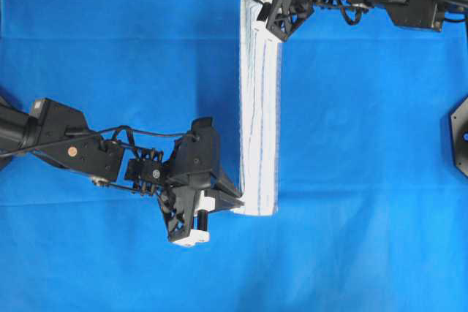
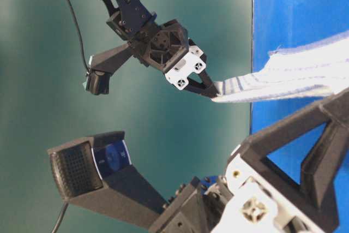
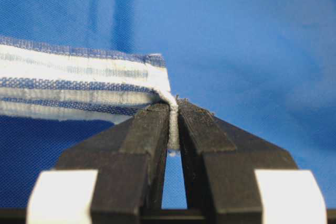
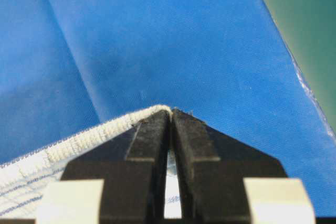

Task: Fold the blue towel.
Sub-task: 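Lay the strip down vertically and open both grippers, then move both grippers to the strip's top corners and pinch them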

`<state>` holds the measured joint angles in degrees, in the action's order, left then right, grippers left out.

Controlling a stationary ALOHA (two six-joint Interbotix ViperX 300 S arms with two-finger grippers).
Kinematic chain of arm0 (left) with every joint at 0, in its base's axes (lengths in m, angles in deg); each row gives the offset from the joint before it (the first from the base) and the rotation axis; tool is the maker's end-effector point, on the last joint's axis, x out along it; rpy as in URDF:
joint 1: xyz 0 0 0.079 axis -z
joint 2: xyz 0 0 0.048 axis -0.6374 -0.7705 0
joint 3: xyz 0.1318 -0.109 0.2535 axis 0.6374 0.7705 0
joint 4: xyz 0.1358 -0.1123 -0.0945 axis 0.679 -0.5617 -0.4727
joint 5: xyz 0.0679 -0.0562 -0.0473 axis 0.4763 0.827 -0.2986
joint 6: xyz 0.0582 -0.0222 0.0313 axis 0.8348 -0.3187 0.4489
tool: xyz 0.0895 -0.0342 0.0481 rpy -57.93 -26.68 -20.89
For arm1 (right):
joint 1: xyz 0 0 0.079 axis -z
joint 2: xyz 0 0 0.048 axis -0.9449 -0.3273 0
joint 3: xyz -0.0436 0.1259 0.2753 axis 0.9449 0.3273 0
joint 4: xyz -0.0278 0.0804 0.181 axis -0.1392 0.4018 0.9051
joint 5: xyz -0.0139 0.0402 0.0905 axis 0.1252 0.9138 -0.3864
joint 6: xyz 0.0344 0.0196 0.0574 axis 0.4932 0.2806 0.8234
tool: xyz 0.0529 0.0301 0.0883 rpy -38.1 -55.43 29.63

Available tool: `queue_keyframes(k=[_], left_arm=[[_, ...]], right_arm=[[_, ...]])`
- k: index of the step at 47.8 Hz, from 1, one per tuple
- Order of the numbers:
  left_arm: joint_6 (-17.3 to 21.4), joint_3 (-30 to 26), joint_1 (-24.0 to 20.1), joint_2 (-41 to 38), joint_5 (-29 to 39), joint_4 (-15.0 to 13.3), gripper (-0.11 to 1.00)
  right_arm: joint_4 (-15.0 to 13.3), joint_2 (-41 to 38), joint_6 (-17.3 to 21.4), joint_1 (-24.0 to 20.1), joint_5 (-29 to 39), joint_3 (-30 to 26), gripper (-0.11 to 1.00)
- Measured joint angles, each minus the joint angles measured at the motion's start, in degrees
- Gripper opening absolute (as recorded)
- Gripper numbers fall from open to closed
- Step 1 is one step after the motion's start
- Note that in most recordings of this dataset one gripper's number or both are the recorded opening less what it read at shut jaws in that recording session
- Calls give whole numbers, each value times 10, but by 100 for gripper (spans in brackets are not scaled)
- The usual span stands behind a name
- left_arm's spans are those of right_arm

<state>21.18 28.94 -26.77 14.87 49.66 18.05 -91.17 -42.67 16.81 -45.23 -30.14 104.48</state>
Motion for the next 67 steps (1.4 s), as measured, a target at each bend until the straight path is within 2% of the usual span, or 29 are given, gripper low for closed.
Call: queue_keyframes(k=[2,5,11,13,15,25,37,46,52,67], left_arm=[[-1,-1,-1,0,0,0,15],[-1,-1,1,0,0,1,32],[0,2,3,1,5,0,67],[1,4,2,4,12,0,75],[2,8,3,11,24,0,80],[9,25,2,75,80,1,77],[41,79,-25,163,85,1,77],[63,134,-75,236,46,2,77],[76,177,-108,286,11,2,77],[142,267,-157,419,-33,2,76]], right_arm=[[0,0,0,1,0,0,4],[0,0,-2,1,0,0,6],[-6,0,-5,3,0,0,41],[-12,0,-9,3,-1,1,53],[-18,1,-11,4,0,1,58],[-24,41,-20,3,-10,31,51],[-24,130,-20,-11,-39,104,51],[-24,217,-9,-37,-105,189,51],[-19,281,-2,-69,-139,241,51],[1,381,40,-134,-159,314,51]])
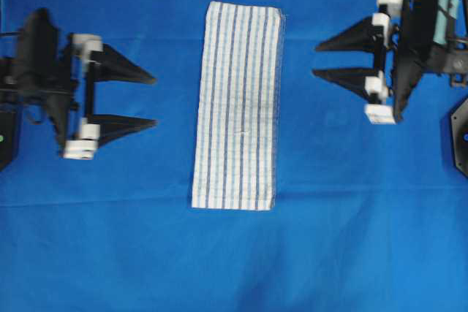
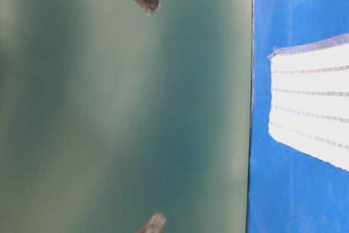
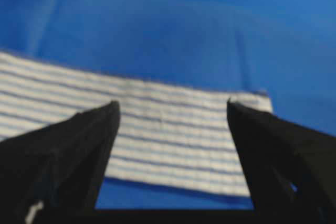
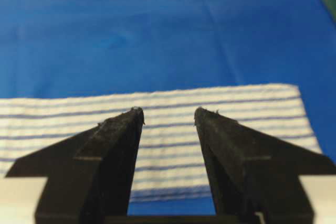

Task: Fold the blue towel.
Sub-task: 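Move both grippers to the strip's top corners and pinch them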

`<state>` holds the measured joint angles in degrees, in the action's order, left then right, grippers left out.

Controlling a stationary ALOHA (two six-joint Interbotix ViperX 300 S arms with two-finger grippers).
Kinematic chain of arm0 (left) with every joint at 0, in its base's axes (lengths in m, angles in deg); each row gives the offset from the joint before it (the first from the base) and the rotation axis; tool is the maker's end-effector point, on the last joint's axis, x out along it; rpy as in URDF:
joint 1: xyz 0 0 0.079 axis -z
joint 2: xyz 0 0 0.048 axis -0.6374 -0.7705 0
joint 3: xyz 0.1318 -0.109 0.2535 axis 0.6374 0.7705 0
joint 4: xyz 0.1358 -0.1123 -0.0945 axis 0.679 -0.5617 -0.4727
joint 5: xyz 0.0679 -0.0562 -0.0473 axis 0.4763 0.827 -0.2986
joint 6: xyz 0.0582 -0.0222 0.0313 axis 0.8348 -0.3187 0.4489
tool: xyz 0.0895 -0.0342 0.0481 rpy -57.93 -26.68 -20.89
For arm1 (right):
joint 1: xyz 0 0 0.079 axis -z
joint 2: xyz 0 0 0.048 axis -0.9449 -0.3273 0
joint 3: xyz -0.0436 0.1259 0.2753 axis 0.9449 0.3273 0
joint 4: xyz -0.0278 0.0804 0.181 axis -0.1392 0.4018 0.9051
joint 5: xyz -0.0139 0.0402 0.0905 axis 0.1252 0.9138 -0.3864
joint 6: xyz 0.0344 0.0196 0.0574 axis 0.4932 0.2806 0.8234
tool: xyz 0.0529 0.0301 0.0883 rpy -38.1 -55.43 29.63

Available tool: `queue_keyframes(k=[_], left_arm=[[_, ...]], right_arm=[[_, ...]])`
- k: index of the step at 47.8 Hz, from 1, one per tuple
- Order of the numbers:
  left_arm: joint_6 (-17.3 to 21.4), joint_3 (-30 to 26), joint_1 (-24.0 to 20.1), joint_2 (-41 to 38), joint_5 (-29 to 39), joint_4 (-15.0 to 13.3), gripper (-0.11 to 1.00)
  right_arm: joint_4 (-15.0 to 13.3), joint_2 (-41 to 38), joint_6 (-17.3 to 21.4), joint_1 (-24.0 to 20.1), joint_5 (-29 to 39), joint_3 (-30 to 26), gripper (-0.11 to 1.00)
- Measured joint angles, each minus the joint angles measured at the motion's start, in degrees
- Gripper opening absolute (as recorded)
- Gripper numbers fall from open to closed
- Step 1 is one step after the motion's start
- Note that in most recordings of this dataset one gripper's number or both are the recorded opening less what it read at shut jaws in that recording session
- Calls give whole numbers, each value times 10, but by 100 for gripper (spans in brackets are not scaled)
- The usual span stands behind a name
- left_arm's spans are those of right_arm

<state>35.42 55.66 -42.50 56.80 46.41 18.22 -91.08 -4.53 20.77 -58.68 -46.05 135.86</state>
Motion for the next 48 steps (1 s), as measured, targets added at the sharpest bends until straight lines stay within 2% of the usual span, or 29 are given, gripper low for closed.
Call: queue_keyframes(k=[7,16,36,48], left_arm=[[0,34,-14,42,-17,0,76],[0,44,-17,54,-24,0,76],[2,41,-18,21,-33,0,76],[21,12,-53,-40,-75,0,80]], right_arm=[[5,4,15,-15,-15,15,51],[5,-4,15,-16,-26,17,51],[4,-11,15,-16,-28,17,52],[5,-40,15,19,-28,-2,64]])
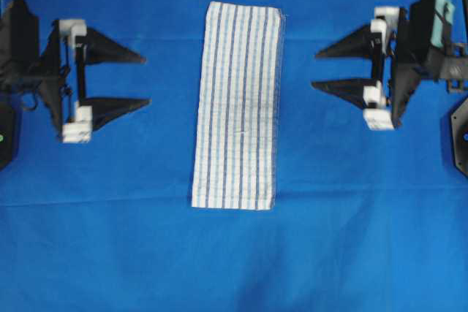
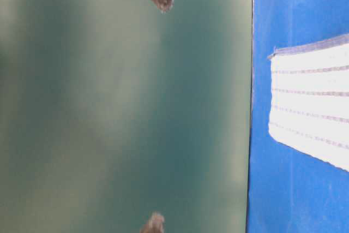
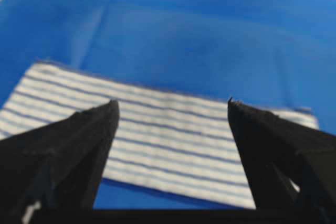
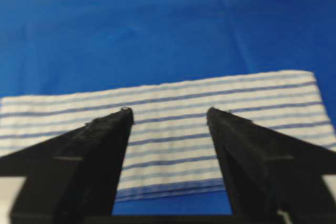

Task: Fold the blue towel.
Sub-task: 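Move both grippers to the strip's top corners and pinch them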

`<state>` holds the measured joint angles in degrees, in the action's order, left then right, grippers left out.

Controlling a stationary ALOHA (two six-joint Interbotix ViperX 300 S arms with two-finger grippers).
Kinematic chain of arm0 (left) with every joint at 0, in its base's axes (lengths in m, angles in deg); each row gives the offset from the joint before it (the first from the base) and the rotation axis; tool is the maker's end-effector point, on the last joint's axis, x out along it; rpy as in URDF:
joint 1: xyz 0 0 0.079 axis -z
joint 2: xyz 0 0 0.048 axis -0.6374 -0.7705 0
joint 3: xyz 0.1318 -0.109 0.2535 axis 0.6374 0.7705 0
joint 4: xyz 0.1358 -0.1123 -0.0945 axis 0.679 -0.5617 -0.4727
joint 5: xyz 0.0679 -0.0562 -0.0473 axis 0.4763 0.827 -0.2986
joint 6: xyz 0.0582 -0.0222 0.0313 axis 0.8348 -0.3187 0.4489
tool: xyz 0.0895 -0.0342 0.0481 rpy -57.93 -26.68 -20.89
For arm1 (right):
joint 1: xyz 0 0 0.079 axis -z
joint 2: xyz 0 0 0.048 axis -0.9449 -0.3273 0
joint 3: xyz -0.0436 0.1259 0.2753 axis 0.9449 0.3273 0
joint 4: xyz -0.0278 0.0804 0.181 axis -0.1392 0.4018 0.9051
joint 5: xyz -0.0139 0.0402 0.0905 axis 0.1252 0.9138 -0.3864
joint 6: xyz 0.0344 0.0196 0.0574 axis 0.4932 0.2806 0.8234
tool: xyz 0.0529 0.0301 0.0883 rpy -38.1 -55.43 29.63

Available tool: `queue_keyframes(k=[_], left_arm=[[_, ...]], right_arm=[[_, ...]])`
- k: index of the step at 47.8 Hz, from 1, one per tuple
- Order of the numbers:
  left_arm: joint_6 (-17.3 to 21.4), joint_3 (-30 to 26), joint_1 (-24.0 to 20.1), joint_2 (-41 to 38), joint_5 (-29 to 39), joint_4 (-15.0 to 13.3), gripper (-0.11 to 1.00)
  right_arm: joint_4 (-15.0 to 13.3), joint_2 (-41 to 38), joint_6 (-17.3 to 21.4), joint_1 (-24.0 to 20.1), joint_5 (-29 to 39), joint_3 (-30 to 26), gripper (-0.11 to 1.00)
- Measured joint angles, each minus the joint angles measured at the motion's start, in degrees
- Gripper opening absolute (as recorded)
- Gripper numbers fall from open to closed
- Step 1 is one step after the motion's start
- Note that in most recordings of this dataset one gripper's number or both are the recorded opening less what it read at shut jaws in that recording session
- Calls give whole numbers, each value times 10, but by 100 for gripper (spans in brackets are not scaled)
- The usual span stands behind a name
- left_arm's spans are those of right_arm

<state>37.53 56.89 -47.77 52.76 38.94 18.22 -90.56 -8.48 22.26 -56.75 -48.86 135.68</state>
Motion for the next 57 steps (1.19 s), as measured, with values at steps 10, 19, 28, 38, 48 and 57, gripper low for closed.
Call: queue_keyframes(k=[10,19,28,38,48,57], left_arm=[[5,-61,-58,-94,-4,0,90],[5,-112,-103,-196,-4,-1,90],[5,-156,-134,-292,-5,0,90],[5,-202,-175,-374,-11,0,90],[5,-237,-200,-436,-19,0,90],[5,-259,-209,-479,-25,0,90]], right_arm=[[0,-62,-1,54,2,-33,66],[-2,-136,-5,106,7,-69,66],[-3,-218,-6,142,8,-101,66],[-4,-301,-11,168,6,-132,66],[-5,-359,-12,188,-7,-150,66],[-5,-399,-13,200,-18,-162,66]])
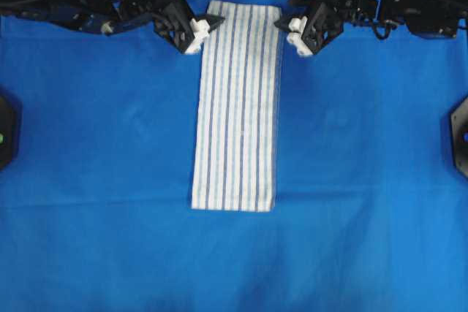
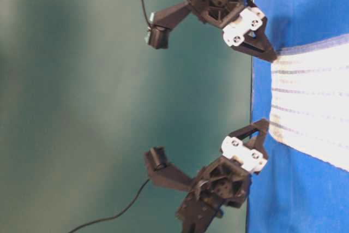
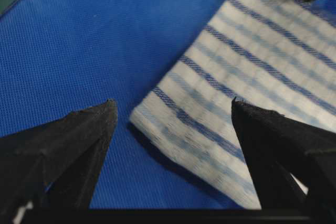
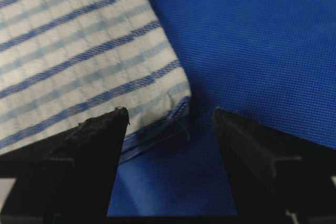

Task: Fold the blue towel.
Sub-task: 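Move both grippers to the strip's top corners and pinch them, then fold the top end down toward the bottom end with both grippers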

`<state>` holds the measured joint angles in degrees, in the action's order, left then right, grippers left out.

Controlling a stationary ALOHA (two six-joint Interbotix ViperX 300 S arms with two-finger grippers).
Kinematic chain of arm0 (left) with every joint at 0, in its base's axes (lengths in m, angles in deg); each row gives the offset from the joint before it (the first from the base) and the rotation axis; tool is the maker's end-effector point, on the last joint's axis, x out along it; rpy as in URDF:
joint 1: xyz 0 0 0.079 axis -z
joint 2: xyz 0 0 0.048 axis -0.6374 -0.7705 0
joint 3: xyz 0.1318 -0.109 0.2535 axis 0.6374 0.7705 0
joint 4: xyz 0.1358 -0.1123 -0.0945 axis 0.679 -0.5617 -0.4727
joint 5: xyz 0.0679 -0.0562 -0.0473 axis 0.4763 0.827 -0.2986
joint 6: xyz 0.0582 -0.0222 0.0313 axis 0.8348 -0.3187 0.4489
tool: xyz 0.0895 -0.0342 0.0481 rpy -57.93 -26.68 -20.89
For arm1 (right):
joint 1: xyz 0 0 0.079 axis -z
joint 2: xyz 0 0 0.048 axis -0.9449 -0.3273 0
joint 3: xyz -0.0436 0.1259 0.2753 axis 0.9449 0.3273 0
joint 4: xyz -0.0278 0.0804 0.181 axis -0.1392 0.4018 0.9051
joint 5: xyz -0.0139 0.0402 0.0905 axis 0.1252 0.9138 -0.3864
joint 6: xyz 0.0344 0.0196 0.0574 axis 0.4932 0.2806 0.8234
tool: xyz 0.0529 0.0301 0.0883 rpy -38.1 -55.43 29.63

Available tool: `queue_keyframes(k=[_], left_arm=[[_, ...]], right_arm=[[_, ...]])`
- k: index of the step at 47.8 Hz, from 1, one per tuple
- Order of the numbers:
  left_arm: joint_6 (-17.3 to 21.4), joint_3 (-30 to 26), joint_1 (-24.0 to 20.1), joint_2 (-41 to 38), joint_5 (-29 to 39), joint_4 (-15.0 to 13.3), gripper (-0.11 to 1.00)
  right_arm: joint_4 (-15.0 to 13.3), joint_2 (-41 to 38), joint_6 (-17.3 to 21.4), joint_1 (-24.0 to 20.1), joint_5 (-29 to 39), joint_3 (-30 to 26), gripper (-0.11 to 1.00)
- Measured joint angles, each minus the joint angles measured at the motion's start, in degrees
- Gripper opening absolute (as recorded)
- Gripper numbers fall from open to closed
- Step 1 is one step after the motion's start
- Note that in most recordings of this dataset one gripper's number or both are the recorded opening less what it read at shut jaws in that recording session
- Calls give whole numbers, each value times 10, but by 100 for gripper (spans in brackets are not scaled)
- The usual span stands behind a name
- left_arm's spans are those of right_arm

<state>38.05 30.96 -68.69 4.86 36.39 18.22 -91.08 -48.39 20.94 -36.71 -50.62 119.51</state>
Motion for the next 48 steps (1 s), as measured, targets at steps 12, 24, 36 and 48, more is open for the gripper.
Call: queue_keyframes(k=[12,24,36,48], left_arm=[[2,-6,-3,-33,-4,0,69],[0,-7,4,-35,-7,3,7],[1,-5,7,-35,-7,3,3],[12,-5,3,-34,-7,3,3]], right_arm=[[1,-28,-5,3,-10,-12,55],[-4,-30,-5,-2,-11,-13,7],[-5,-30,-6,-3,-11,-13,7],[-6,-30,-7,0,-9,-22,7]])
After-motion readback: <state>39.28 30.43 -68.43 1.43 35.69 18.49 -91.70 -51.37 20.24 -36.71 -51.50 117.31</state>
